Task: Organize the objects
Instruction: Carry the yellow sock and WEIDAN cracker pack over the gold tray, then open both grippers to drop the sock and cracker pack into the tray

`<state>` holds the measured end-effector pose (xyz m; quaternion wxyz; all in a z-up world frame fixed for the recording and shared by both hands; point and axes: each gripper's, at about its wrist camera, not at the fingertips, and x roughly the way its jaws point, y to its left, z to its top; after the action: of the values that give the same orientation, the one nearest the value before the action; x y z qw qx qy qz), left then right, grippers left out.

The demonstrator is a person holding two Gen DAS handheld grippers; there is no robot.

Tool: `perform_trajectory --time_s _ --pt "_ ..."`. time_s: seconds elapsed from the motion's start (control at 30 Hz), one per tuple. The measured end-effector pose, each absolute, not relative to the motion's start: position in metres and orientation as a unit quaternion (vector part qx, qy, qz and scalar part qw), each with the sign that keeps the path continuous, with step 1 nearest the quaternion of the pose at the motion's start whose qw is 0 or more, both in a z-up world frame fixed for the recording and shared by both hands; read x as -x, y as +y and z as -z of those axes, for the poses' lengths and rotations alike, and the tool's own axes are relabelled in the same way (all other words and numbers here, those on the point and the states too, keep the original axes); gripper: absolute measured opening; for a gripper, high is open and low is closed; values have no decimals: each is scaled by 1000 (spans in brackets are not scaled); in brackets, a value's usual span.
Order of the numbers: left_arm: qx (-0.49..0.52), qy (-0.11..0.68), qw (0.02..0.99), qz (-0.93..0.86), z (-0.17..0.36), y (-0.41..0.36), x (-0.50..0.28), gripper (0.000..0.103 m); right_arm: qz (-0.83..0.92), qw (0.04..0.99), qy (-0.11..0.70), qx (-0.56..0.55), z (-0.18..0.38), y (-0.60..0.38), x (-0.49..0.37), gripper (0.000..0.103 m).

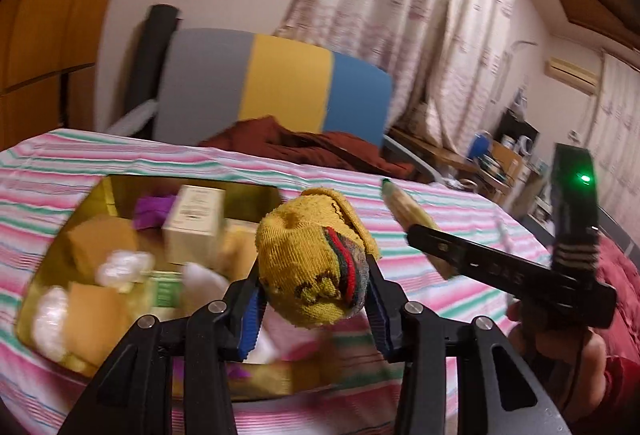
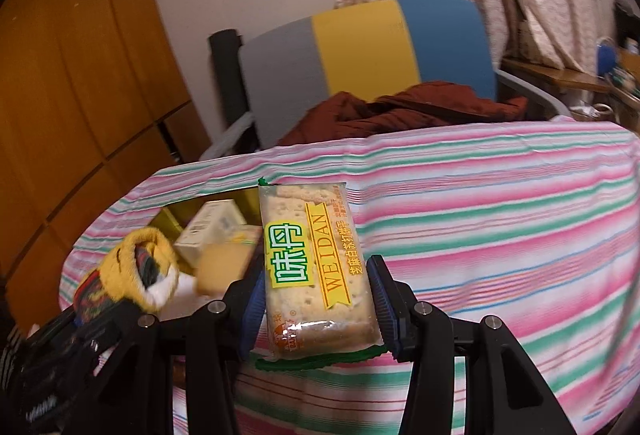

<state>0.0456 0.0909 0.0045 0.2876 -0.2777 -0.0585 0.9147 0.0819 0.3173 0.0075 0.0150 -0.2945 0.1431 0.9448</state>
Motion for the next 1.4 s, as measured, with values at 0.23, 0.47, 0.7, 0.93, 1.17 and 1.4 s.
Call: perform_trajectory --time_s 0.23,0.47,0.7,0.93,1.17,1.4 --pt "297 -94 225 -923 6 35 -15 45 -944 -45 134 298 -15 267 -51 49" --pt "336 -97 187 -918 25 3 12 45 -932 -102 128 323 -21 209 -7 49" --pt "388 -79 166 -903 50 -11 30 45 -919 -151 98 351 -18 149 55 49" --pt "393 -80 191 -896 60 -13 36 45 -902 -145 86 398 4 118 122 49" --pt "393 -77 206 -893 64 -7 39 51 -897 -135 111 407 15 121 146 61" --pt "398 -84 189 -894 57 -3 40 55 -922 -115 148 339 -13 152 84 73"
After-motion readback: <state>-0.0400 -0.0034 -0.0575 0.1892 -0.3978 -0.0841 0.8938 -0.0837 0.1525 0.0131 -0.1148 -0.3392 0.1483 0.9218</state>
